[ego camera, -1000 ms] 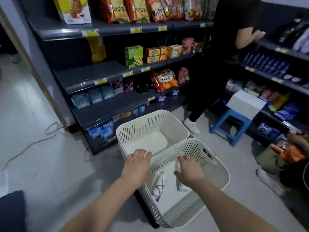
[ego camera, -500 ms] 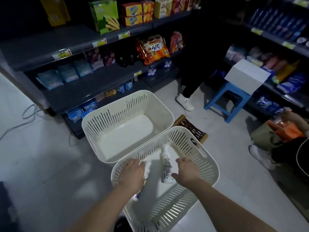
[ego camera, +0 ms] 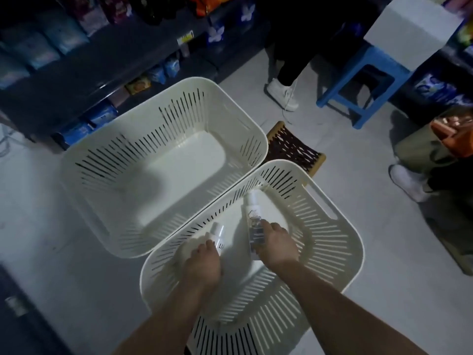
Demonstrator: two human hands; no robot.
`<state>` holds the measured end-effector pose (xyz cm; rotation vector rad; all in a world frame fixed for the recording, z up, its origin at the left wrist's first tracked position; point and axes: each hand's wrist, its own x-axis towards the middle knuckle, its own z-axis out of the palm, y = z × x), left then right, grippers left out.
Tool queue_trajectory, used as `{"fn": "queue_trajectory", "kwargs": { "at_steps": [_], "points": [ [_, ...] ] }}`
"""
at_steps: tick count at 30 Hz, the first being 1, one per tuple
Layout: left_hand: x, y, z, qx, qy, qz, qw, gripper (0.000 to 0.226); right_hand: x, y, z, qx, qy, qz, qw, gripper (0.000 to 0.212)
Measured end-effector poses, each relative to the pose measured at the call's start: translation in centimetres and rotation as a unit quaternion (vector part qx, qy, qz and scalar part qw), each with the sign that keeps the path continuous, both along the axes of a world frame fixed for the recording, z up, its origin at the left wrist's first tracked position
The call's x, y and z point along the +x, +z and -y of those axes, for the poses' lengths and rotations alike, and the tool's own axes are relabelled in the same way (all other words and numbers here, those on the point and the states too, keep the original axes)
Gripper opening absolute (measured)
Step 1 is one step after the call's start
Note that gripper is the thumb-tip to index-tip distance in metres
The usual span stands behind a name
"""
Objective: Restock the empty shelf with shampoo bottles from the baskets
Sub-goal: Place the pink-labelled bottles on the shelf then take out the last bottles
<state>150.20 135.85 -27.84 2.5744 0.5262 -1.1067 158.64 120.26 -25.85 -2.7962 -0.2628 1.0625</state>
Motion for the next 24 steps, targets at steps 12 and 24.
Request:
{"fn": "queue_trajectory", "kwargs": {
  "at_steps": [12,24],
  "points": [
    [1.0,-4.1,-1.2,-0.114,0.176,0.002,0.978,0.058,0.9,-6.3,-0.3,-0.031,-0.195,0.028,0.98,0.096],
    [0.9,0.9,0.6,-0.306,0.339,0.051,0.888,0.043,0.6,-2.1,1.5,0.306,-0.484,-0.207,0.793,0.037]
  ]
}}
